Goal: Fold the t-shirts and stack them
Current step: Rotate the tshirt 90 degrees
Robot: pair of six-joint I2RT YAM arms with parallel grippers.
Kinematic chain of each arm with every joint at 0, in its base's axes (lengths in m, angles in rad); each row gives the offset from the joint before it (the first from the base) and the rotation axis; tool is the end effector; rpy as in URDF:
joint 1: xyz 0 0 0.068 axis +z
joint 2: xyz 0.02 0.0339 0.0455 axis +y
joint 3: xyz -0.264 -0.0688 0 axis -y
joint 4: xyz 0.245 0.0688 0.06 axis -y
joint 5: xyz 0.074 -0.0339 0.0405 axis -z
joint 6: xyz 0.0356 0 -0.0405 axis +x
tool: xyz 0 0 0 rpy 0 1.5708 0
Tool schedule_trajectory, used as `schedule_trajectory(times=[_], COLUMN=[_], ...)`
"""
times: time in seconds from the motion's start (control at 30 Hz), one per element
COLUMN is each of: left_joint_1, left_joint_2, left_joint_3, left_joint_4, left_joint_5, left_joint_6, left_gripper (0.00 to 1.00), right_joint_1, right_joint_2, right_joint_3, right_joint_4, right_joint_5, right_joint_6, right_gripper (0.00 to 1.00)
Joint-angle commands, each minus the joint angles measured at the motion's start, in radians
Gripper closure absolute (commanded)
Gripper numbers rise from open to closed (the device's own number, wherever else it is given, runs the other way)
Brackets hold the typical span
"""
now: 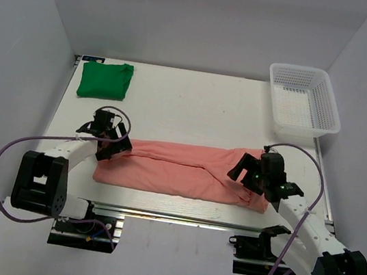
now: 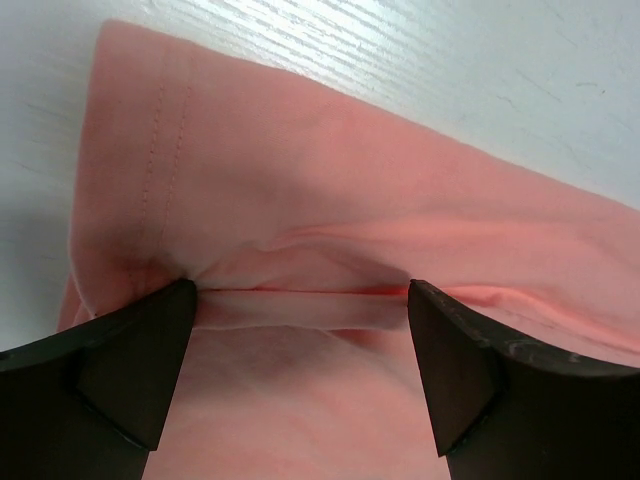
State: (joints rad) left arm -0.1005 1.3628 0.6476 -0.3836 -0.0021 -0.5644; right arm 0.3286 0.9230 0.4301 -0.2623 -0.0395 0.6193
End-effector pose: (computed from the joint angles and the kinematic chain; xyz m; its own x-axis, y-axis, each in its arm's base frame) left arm 0.2384 -0.0240 0.1588 -0.8019 -0.4568 -0.3851 -0.3901 0.8885 -0.2416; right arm 0.1744 0.0609 0.1858 -0.7313 0.3635 -0.5772 0.0918 0.8910 0.4447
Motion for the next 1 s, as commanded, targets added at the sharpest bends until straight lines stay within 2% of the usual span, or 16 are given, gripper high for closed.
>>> schedule_trajectory(times=[0.0, 0.23, 0.33, 0.4, 0.43, 0.5, 0.6, 0.67, 0.73, 0.77, 0.8, 0.83, 0.87, 0.9, 0.93, 0.97], left_joint_1=[0.001, 0.001, 0.001, 0.001, 0.001, -0.008, -0.008, -0.03, -0.041, -0.053, -0.062, -0.079, -0.09, -0.1, -0.113, -0.126], left_joint_2=[0.097, 0.021, -0.013, -0.031, -0.047, -0.057, -0.082, -0.093, -0.123, -0.123, -0.137, -0.137, -0.137, -0.137, -0.137, -0.127], left_joint_3=[-0.055, -0.055, -0.055, -0.083, -0.135, -0.227, -0.278, -0.278, -0.278, -0.278, -0.278, -0.278, -0.278, -0.278, -0.278, -0.278], left_joint_4=[-0.044, -0.092, -0.115, -0.115, -0.089, -0.023, 0.003, -0.032, -0.044, -0.044, -0.02, -0.02, -0.02, -0.038, -0.049, -0.049], left_joint_5=[-0.022, -0.056, -0.065, -0.02, 0.005, 0.105, 0.155, 0.155, 0.178, 0.194, 0.235, 0.263, 0.263, 0.289, 0.3, 0.344], left_joint_6=[-0.014, -0.034, -0.044, -0.074, -0.092, -0.121, -0.13, -0.131, -0.131, -0.131, -0.12, -0.12, -0.12, -0.12, -0.12, -0.12], left_gripper=[0.02, 0.02, 0.01, 0.01, 0.01, 0.01, 0.01, 0.01, 0.01, 0.01, 0.02, 0.02, 0.02, 0.02, 0.02, 0.02], right_joint_1=[0.003, 0.003, 0.001, 0.004, 0.001, 0.001, -0.002, -0.002, -0.005, -0.006, -0.002, 0.001, 0.0, -0.005, -0.006, -0.005], right_joint_2=[0.019, 0.039, 0.117, 0.163, 0.237, 0.286, 0.468, 0.636, 0.781, 0.877, 0.925, 1.059, 1.106, 1.147, 1.268, 1.301], right_joint_3=[0.027, 0.055, 0.068, 0.088, 0.093, 0.104, 0.166, 0.303, 0.575, 0.635, 0.747, 0.806, 0.914, 1.031, 1.088, 1.224], right_joint_4=[0.027, 0.069, 0.083, 0.1, 0.106, 0.18, 0.236, 0.236, 0.207, 0.13, 0.117, 0.098, 0.087, 0.08, 0.068, 0.02], right_joint_5=[0.01, -0.019, -0.028, -0.013, -0.007, -0.005, -0.002, 0.032, 0.003, -0.011, -0.049, -0.063, -0.083, -0.17, -0.201, -0.232], right_joint_6=[-0.021, -0.065, -0.066, -0.056, -0.05, -0.004, 0.042, 0.036, 0.01, -0.006, -0.03, -0.03, -0.03, -0.032, -0.036, -0.036], right_gripper=[0.1, 0.1, 0.1, 0.1, 0.1, 0.1, 0.1, 0.1, 0.1, 0.1, 0.1, 0.1, 0.1, 0.1, 0.1, 0.1])
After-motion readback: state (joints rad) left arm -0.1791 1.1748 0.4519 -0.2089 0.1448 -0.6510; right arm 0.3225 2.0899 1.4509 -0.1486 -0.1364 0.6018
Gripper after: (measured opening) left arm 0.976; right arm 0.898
